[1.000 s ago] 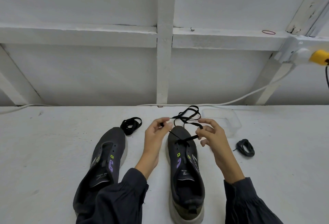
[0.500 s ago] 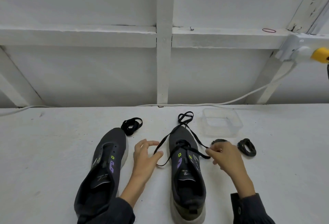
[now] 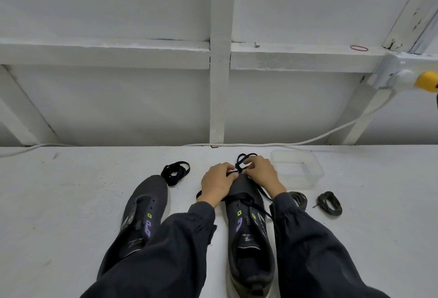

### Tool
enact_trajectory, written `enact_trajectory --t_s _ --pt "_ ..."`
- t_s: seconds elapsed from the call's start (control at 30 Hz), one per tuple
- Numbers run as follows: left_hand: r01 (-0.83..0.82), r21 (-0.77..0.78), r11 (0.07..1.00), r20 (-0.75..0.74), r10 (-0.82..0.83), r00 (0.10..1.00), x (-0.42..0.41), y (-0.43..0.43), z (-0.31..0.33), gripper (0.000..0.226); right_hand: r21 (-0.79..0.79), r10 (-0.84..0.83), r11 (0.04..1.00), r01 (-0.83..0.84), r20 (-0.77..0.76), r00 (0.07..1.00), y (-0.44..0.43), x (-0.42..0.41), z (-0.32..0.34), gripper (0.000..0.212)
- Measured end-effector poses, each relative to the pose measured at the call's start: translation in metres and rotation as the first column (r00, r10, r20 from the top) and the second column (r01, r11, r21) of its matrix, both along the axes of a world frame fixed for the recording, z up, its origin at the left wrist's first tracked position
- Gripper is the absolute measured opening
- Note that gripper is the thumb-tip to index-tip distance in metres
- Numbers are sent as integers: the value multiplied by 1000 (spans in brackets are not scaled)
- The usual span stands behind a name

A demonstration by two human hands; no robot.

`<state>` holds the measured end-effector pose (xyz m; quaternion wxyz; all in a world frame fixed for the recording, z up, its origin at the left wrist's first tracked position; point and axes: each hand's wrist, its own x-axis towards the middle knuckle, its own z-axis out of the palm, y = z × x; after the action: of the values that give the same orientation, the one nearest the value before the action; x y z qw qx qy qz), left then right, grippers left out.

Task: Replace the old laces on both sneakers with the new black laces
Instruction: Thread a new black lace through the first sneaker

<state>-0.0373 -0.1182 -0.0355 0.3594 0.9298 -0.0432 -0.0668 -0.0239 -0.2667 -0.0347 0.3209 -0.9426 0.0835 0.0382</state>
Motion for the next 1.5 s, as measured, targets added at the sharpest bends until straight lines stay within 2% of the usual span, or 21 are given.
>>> enact_trajectory --t_s 0.13,0.27,0.33,0.4,0.5,0.57,0.7,0.8,0.83,0.9,1.0,1.07,1.17,1.23,1.33,1.4,1.5 --pt "-40 -117 992 115 53 992 -8 16 17 17 181 -35 984 6 154 987 -11 -18 20 22" --pt "9 -143 990 38 -4 999 -43 49 30 16 317 -54 948 8 136 989 -33 -65 39 29" --pt "27 -80 996 -39 -30 999 -67 64 30 14 308 -34 951 13 64 997 -42 -92 36 30" --pt "87 58 994 -135 -79 988 -88 74 24 12 293 -36 955 45 -38 999 -49 -113 25 29" --pt "195 218 956 -284 -129 950 -108 85 11 14 275 -96 951 143 -175 980 -56 -136 7 18" --pt "247 271 930 -354 -143 924 -115 90 7 16 284 -125 938 198 -254 959 -59 -147 -1 11" --pt "333 333 882 -427 -173 887 -118 92 10 16 250 -103 946 204 -363 926 -65 -160 -2 13" --pt "443 328 834 -505 -242 829 -111 91 27 6 145 -93 978 152 -349 933 -66 -157 5 13" --pt "445 321 836 -493 -254 832 -108 89 35 3 77 -108 987 138 -309 945 -66 -155 8 12" --pt "370 349 861 -340 -251 906 -99 82 47 7 -33 -141 990 137 -182 973 -64 -149 16 12" --pt "204 312 928 -7 -212 977 -82 59 52 18 20 -115 993 116 -18 993 -52 -131 22 11" --pt "218 219 951 115 -247 962 -71 38 48 23 43 -94 995 93 33 995 -40 -115 20 10" --pt "340 254 905 204 -394 896 -60 4 41 31 16 -81 997 80 81 993 -27 -88 10 22" --pt "355 331 874 216 -436 874 -54 -14 34 35 -33 -74 997 77 75 994 -22 -74 0 29" --pt "334 439 834 184 -447 875 -49 -29 24 32 -44 -69 997 70 20 997 -18 -65 -8 26" --pt "312 401 861 208 -417 885 -47 -30 21 24 4 -60 998 60 24 998 -19 -66 -10 33" --pt "258 273 927 287 -334 898 -44 -23 22 21 165 -71 984 63 41 997 -26 -74 -6 40"
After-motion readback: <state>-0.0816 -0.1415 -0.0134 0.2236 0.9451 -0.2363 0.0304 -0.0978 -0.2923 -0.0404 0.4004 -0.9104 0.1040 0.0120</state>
